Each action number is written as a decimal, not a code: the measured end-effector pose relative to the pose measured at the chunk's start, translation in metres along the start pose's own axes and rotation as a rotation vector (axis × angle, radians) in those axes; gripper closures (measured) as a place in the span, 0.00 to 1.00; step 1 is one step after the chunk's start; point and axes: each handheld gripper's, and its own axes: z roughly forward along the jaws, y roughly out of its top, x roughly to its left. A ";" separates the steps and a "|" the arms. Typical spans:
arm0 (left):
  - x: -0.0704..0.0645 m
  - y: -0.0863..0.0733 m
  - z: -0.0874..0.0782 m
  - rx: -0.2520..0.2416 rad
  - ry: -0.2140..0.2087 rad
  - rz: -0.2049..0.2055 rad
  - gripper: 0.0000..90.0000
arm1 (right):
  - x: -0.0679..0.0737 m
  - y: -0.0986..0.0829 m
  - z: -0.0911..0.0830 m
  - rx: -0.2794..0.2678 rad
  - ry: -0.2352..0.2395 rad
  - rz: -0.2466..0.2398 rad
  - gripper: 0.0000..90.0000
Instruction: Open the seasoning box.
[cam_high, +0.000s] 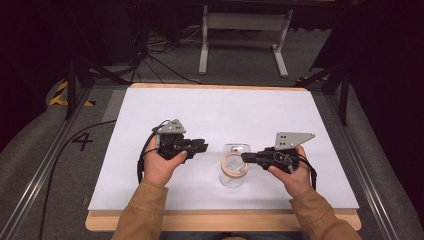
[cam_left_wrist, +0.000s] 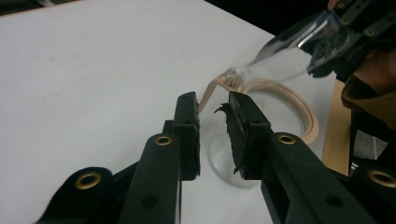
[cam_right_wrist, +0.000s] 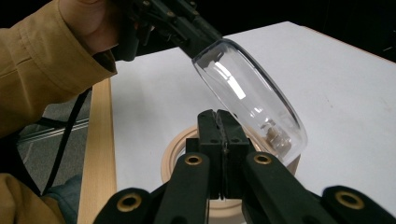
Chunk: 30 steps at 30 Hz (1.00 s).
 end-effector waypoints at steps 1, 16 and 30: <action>0.000 -0.002 -0.003 0.001 0.006 0.001 0.82 | -0.001 0.001 0.001 -0.002 0.005 -0.002 1.00; 0.008 -0.027 -0.032 0.087 0.048 -0.052 0.78 | -0.022 0.008 0.008 -0.011 0.008 -0.002 1.00; 0.010 -0.035 -0.039 0.134 0.063 -0.075 0.77 | -0.039 0.002 0.012 -0.001 -0.038 0.030 1.00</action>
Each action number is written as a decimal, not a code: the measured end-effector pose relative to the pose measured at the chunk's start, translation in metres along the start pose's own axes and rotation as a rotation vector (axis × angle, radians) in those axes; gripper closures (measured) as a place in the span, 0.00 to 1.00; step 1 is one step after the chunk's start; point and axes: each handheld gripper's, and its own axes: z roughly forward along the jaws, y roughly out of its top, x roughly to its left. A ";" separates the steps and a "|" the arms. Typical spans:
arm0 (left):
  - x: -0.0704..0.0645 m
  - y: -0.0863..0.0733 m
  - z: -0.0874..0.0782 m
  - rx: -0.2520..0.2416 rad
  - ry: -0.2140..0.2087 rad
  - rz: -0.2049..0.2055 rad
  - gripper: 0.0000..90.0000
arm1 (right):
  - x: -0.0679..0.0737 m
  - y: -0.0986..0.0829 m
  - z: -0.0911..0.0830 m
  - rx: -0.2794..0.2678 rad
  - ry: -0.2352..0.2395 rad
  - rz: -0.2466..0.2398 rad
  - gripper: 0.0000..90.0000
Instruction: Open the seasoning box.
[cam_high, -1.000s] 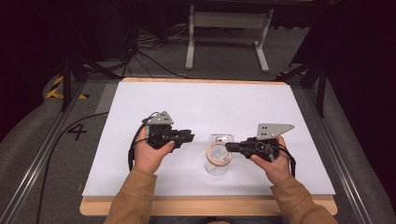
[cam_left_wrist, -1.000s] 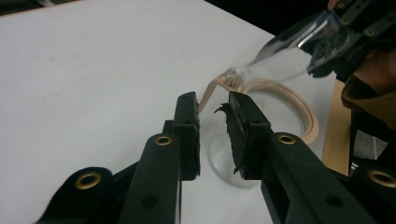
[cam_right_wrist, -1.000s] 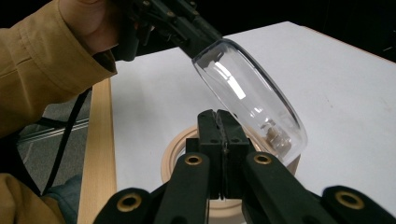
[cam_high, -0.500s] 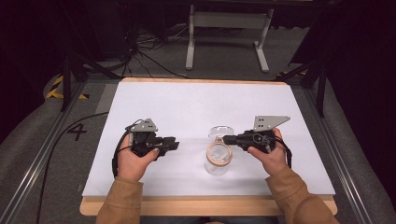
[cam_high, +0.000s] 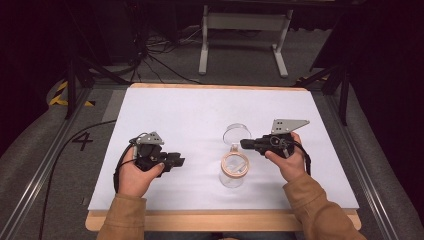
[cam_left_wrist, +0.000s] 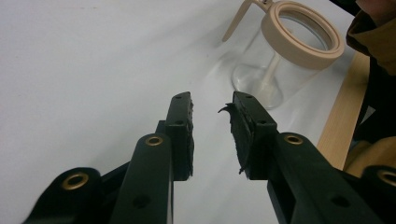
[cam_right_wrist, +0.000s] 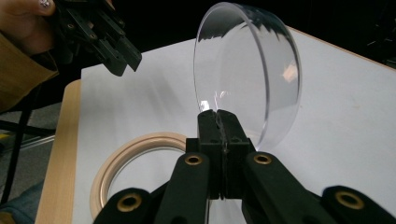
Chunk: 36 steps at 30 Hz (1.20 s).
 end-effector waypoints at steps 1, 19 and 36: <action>0.000 0.000 0.000 -0.002 0.000 -0.002 0.77 | 0.001 0.001 0.000 0.000 0.002 0.000 1.00; 0.006 0.007 -0.009 -0.024 0.022 -0.008 0.74 | 0.007 0.008 -0.025 -0.035 -0.022 -0.021 1.00; 0.026 0.015 -0.005 -0.041 0.137 -0.030 0.63 | -0.017 -0.007 -0.096 -0.067 -0.291 0.072 0.73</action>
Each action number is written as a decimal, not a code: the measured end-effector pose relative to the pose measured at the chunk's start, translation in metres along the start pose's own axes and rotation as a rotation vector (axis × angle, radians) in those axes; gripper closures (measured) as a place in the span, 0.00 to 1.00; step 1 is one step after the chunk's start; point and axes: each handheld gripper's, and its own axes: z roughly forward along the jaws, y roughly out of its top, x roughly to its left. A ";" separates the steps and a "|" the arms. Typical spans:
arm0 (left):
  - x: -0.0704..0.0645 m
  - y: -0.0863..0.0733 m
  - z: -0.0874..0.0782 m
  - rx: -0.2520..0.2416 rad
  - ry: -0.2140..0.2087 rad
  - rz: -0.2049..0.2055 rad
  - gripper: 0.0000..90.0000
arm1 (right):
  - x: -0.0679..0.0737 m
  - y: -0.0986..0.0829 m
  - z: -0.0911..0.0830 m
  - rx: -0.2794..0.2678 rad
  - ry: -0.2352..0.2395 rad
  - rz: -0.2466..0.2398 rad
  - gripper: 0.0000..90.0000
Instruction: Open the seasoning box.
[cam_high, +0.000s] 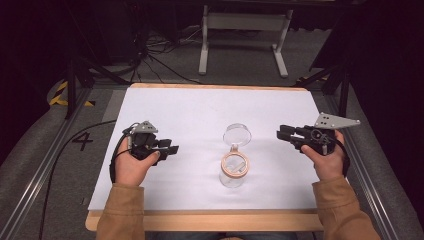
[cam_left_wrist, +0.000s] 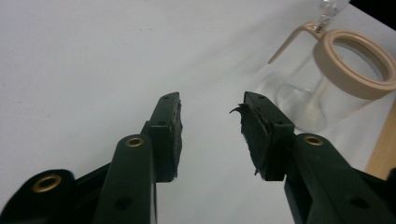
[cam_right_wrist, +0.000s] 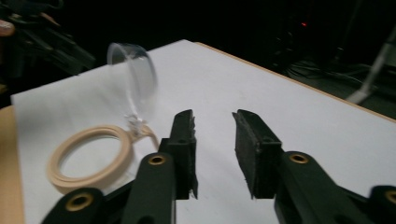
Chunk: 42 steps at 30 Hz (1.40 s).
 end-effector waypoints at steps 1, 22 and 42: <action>0.001 0.000 0.001 -0.001 0.000 -0.012 0.62 | -0.003 -0.002 -0.002 0.005 -0.032 0.002 0.70; 0.032 -0.010 0.049 0.001 0.050 -0.016 0.42 | -0.068 -0.077 -0.020 0.245 -0.304 0.161 0.57; 0.042 -0.026 0.072 0.114 0.054 -0.031 0.36 | -0.079 -0.107 -0.001 0.399 -0.262 0.223 0.54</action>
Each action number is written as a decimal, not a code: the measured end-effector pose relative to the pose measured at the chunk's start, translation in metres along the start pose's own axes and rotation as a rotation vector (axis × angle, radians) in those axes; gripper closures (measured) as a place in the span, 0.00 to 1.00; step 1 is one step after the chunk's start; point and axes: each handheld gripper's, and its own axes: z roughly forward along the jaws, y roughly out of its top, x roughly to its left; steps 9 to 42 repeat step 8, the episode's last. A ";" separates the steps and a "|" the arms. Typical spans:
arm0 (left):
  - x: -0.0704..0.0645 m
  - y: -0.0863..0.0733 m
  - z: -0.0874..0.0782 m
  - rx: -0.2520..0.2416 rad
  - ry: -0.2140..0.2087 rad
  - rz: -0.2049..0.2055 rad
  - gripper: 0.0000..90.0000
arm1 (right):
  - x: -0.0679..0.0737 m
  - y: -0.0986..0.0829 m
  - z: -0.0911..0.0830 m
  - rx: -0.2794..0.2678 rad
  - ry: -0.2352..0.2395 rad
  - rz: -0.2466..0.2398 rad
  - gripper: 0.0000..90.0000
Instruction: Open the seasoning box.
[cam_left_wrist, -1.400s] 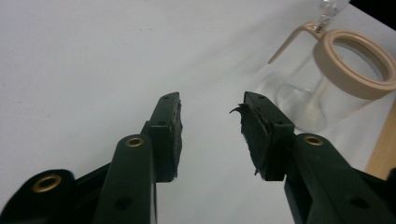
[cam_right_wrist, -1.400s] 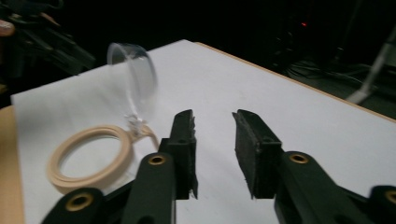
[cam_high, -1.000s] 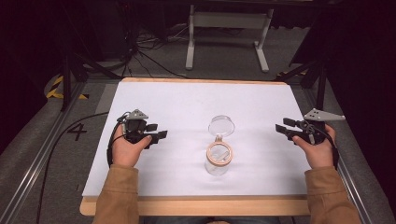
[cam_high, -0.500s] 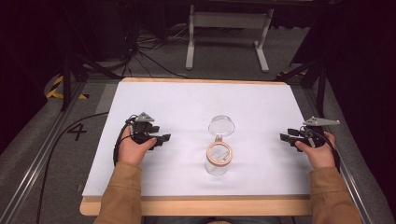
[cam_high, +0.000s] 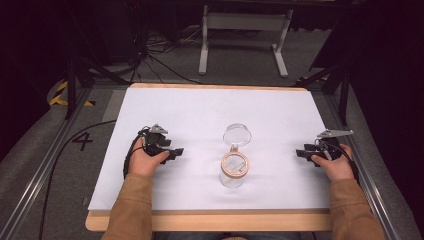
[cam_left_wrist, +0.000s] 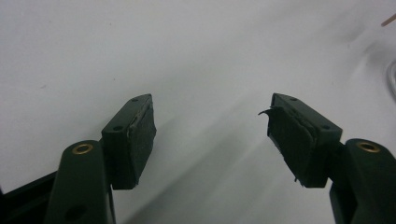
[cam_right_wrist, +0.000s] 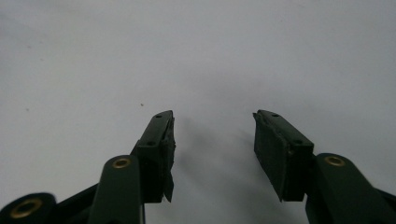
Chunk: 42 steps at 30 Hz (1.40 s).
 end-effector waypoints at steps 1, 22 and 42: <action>0.000 -0.001 0.001 0.005 0.003 -0.001 0.36 | 0.001 0.000 0.002 0.006 -0.003 -0.009 0.53; -0.002 0.001 0.001 0.006 -0.011 0.001 0.36 | 0.003 0.001 0.002 0.002 -0.004 -0.021 0.54; -0.002 0.001 0.001 0.006 -0.011 0.001 0.36 | 0.003 0.001 0.002 0.002 -0.004 -0.021 0.54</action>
